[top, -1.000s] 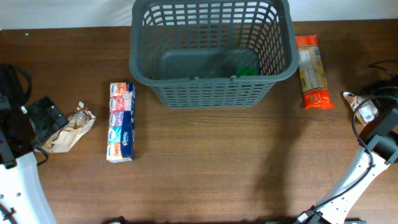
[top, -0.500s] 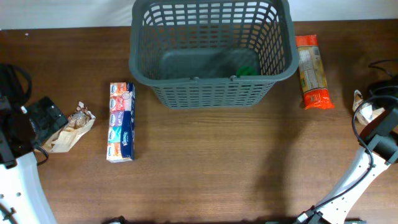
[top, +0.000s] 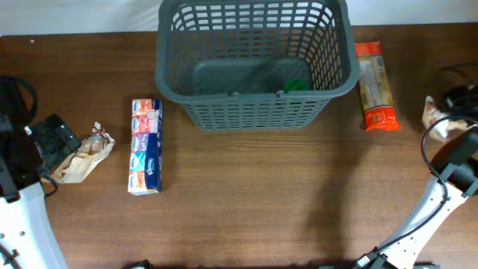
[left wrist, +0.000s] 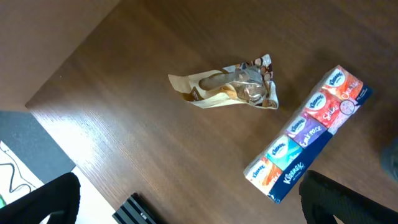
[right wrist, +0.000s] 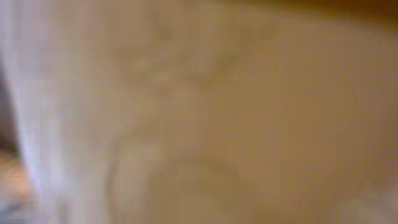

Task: Pack container
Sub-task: 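Lift the plastic bag and carry it over the basket with the right gripper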

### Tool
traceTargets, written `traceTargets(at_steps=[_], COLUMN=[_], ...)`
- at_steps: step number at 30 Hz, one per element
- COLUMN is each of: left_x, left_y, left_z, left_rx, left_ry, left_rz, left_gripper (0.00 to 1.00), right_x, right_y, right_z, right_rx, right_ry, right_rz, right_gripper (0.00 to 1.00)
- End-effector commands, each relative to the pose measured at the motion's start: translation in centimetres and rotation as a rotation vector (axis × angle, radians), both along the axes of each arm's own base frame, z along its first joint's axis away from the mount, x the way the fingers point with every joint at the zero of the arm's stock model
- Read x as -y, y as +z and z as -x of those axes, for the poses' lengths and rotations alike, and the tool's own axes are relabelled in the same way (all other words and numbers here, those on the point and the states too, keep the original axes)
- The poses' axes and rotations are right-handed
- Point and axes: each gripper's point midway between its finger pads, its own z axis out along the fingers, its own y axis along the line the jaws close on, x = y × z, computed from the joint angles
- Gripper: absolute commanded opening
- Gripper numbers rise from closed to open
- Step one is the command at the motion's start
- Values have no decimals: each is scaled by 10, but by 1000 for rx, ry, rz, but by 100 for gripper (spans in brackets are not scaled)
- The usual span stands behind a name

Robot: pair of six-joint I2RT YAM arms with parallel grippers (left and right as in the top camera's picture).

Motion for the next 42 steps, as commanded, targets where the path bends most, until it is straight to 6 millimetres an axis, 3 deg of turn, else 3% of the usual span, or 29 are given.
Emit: traceTargets(at_steps=[1, 2, 3, 7, 8, 10, 12, 14, 17, 19, 20, 24, 26, 30, 33, 37, 42], left_x=[-1, -1, -1, -1, -1, -1, -1, -1, -1, -1, -1, 0, 1, 1, 1, 1, 1], left_y=[1, 1, 1, 1, 1, 1, 1, 1, 1, 0, 0, -1, -2, -3, -3, -3, -3], left_z=[-2, -2, -2, -2, -2, -2, -2, -2, -2, -1, -1, 2, 4, 5, 5, 5, 5], left_rx=[15, 15, 15, 14, 14, 14, 14, 14, 14, 12, 10, -4, -11, -19, -18, -18, -18], left_ry=[12, 12, 12, 12, 12, 12, 12, 12, 11, 12, 12, 12, 12, 12, 12, 12, 12], left_rz=[6, 6, 6, 6, 6, 6, 6, 6, 7, 8, 9, 13, 15, 18, 18, 18, 18], left_gripper=[99, 99, 99, 99, 99, 99, 99, 99, 99, 99, 99, 99, 99, 99, 99, 99, 99], right_x=[-2, -6, -15, -54, -84, -123, -153, -207, -273, -316, -355, -412, -428, -443, -450, -454, -455], right_y=[138, 161, 206, 299, 339, 382, 408, 439, 456, 456, 448, 418, 398, 358, 306, 259, 216], right_z=[-25, -26, -27, -27, -28, -28, -28, -30, -36, -40, -44, -54, -62, -80, -98, -111, -117], right_rx=[309, 360, 463, 710, 828, 957, 1035, 1150, 1253, 1292, 1307, 1262, 1209, 1090, 972, 877, 795], right_ry=[60, 68, 86, 182, 257, 365, 443, 583, 758, 879, 1013, 1192, 1242, 1274, 1313, 1335, 1353], right_rz=[169, 200, 257, 349, 374, 418, 452, 478, 469, 454, 454, 461, 475, 486, 431, 386, 347], right_gripper=[4, 4, 4, 4, 4, 4, 4, 4, 4, 4, 4, 4, 4, 4, 4, 4, 5])
